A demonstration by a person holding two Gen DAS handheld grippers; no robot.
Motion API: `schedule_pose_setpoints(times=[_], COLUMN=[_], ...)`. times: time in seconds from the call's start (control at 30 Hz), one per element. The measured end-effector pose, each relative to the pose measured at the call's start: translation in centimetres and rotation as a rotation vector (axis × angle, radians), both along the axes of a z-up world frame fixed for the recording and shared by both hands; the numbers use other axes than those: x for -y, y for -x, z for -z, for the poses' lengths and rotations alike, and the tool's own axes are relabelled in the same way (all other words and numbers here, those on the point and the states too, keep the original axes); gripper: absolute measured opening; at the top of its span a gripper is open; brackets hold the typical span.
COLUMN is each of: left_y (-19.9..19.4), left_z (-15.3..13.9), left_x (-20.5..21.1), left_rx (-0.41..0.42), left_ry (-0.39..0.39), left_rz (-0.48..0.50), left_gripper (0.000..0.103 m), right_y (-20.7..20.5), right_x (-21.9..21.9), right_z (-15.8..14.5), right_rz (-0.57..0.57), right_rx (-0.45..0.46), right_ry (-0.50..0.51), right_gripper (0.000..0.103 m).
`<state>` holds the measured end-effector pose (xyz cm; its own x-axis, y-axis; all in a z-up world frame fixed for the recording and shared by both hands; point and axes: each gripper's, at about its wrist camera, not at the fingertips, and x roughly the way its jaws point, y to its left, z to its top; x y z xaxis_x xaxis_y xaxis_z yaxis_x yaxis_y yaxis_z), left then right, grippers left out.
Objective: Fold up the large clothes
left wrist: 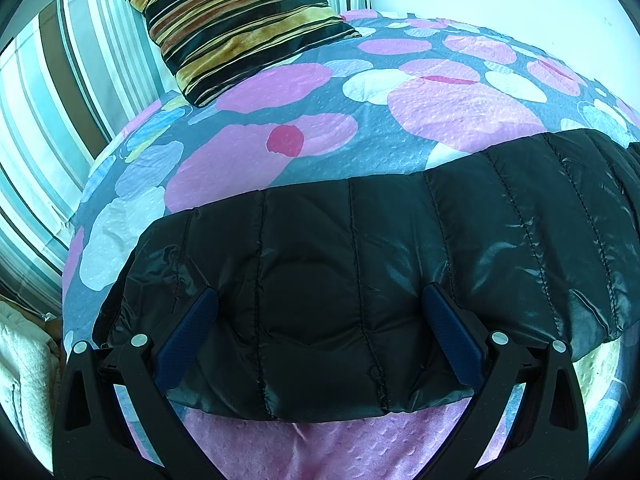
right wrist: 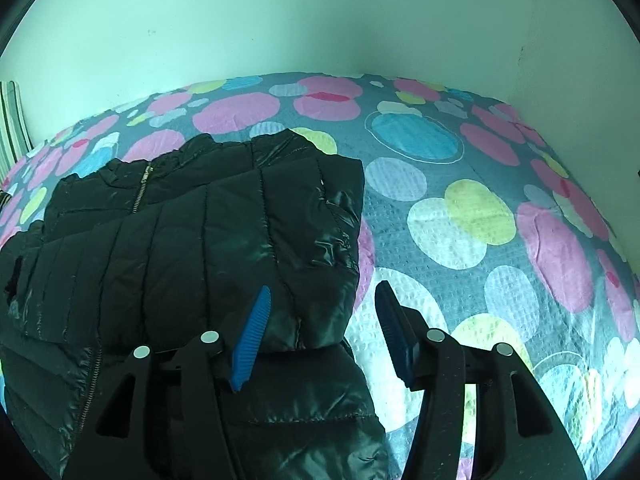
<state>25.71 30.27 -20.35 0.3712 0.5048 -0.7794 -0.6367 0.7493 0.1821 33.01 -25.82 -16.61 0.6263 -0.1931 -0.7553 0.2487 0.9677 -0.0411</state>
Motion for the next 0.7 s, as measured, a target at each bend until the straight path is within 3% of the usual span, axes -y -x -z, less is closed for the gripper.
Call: schedule_pose_setpoints(times=[0.17,0.37,0.5,0.7], left_y=[-0.1,-0.2,-0.2,-0.1], left_z=[0.0,0.0,0.0,0.0], left_x=[0.1,0.2,0.2,0.1], left_rx=[-0.002,-0.002,-0.001,-0.002], left_ry=[-0.002,-0.003,-0.001,-0.002], left_rz=[0.000,0.000,0.000,0.000], left_gripper=[0.101,0.101,0.101,0.101], right_y=[-1.0,-1.9,-1.9,-1.9], right_x=[-1.0,-1.3,-0.6,-0.9], right_z=[1.2,4.1,4.6,4.7], right_rz=[-0.026,-0.002,0.015,0.017], right_rx=[-0.012,-0.059,-0.056,-0.048], right_ry=[0.008,0.023,-0.017,0.006], right_gripper=[0.071,0.079,0.082,0.083])
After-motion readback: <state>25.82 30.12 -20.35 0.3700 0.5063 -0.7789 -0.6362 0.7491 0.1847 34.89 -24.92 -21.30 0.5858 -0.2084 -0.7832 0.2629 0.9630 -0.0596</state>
